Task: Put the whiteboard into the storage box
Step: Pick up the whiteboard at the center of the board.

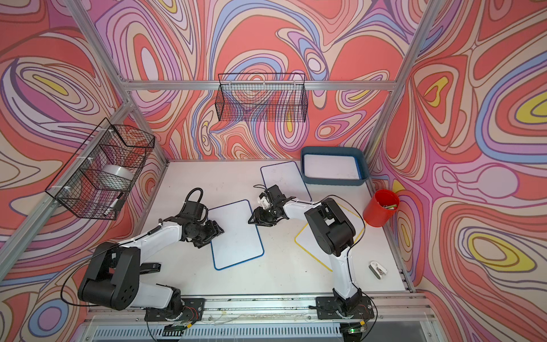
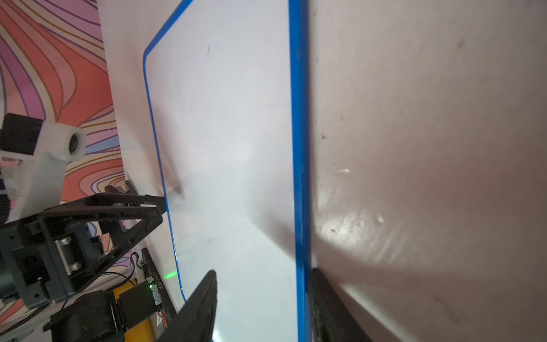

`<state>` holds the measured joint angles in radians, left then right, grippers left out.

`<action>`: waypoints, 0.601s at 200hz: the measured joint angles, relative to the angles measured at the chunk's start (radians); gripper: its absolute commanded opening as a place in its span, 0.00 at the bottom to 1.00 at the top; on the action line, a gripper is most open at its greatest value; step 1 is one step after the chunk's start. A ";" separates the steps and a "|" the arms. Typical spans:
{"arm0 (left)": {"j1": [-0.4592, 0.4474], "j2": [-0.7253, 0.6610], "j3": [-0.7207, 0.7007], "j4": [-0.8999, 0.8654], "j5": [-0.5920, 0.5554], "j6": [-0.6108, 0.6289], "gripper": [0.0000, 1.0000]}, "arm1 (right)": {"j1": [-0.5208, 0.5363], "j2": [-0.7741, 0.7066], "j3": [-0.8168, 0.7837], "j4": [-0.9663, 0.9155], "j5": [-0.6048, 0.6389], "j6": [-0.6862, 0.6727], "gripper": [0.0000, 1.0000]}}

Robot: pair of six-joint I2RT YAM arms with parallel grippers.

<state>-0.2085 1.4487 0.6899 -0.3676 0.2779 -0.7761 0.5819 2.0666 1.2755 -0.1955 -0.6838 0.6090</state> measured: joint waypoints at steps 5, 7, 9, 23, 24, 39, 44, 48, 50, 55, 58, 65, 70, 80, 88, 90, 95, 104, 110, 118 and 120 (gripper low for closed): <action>0.000 0.000 0.000 0.000 -0.007 0.000 0.70 | 0.000 0.000 -0.004 0.006 -0.008 0.004 0.51; 0.000 0.000 0.000 0.000 -0.010 -0.001 0.70 | 0.000 0.000 -0.006 0.008 -0.013 0.006 0.51; 0.000 0.000 0.000 0.000 -0.011 -0.001 0.70 | 0.000 0.000 -0.007 0.010 -0.015 0.007 0.51; 0.000 0.000 0.002 0.000 -0.027 -0.002 0.70 | 0.000 0.000 -0.018 0.028 -0.037 0.019 0.51; 0.000 0.000 0.002 0.000 -0.028 -0.002 0.70 | 0.000 0.000 -0.019 0.030 -0.039 0.021 0.51; 0.000 0.000 0.002 0.004 -0.055 -0.002 0.70 | 0.000 0.000 -0.040 0.055 -0.080 0.045 0.51; 0.000 0.000 0.002 0.006 -0.066 -0.002 0.70 | 0.000 0.000 -0.047 0.065 -0.094 0.054 0.51; 0.000 0.000 0.002 0.010 -0.076 -0.002 0.70 | 0.000 0.000 -0.054 0.077 -0.103 0.064 0.51; 0.000 0.000 0.002 0.011 -0.079 -0.003 0.70 | 0.000 0.000 -0.056 0.081 -0.109 0.068 0.51; 0.000 0.000 0.001 0.016 -0.091 -0.002 0.70 | 0.000 0.000 -0.066 0.098 -0.126 0.085 0.51; 0.000 0.000 0.001 0.018 -0.097 -0.003 0.70 | 0.000 0.000 -0.071 0.104 -0.133 0.092 0.51; 0.000 0.002 0.000 0.026 -0.110 -0.002 0.70 | 0.000 0.000 -0.083 0.124 -0.152 0.116 0.51; 0.000 0.003 -0.001 0.034 -0.121 -0.003 0.70 | 0.000 0.000 -0.092 0.140 -0.168 0.135 0.51; 0.000 0.007 -0.002 0.052 -0.139 -0.003 0.70 | 0.000 0.000 -0.103 0.159 -0.191 0.165 0.51; 0.000 0.011 -0.002 0.068 -0.154 -0.003 0.70 | 0.000 0.000 -0.110 0.163 -0.208 0.185 0.51; 0.000 0.013 -0.002 0.074 -0.158 -0.003 0.70 | 0.000 0.000 -0.111 0.164 -0.213 0.190 0.51; 0.000 0.016 -0.002 0.088 -0.166 -0.003 0.70 | 0.000 0.000 -0.114 0.166 -0.224 0.199 0.51; 0.000 0.023 -0.003 0.114 -0.177 -0.003 0.70 | 0.002 0.000 -0.116 0.167 -0.245 0.213 0.51; 0.000 0.027 -0.003 0.137 -0.159 -0.007 0.70 | 0.007 0.000 -0.116 0.184 -0.275 0.219 0.51; -0.016 0.034 -0.003 0.181 -0.107 -0.014 0.70 | 0.029 0.000 -0.114 0.218 -0.307 0.223 0.51; -0.020 0.035 -0.003 0.187 -0.098 -0.014 0.70 | 0.037 -0.003 -0.111 0.224 -0.315 0.221 0.51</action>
<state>-0.2283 1.4837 0.6872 -0.1802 0.1802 -0.7902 0.6189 2.0640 1.1641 0.0288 -0.9989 0.8303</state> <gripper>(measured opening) 0.701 0.512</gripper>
